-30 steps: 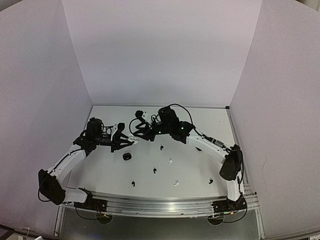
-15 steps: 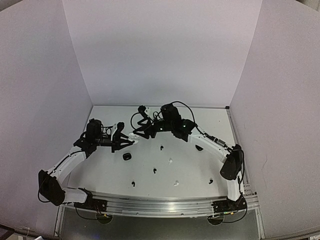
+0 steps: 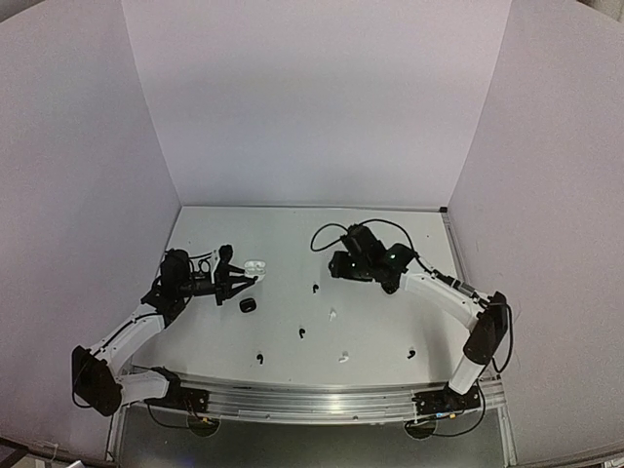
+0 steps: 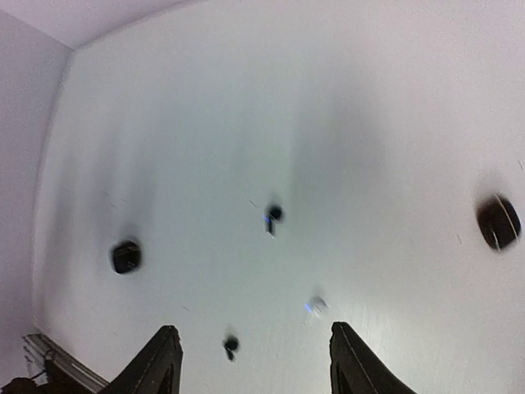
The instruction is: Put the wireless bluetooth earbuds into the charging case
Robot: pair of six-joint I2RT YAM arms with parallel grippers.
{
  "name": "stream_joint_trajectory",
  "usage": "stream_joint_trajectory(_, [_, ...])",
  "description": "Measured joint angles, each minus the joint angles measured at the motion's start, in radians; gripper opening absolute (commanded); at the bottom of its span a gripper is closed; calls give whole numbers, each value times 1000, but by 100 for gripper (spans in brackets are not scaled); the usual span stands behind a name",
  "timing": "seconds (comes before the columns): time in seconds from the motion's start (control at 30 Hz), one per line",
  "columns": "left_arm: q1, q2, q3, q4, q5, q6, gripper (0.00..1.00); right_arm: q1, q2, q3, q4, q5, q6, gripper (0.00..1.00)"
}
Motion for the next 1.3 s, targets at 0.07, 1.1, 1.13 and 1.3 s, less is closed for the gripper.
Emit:
stream_joint_trajectory(0.07, [0, -20, -24, 28, -5, -23, 0, 40, 17, -15, -139, 54, 86, 54])
stream_joint_trajectory(1.1, [0, -67, -93, 134, -14, -73, 0, 215, 256, -264, -297, -225, 362, 31])
stream_joint_trajectory(1.13, [0, -68, -93, 134, -14, -73, 0, 215, 258, -264, -295, -225, 361, 30])
stream_joint_trajectory(1.3, [0, -68, -93, 134, -14, -72, 0, 215, 265, -273, -288, -225, 366, 21])
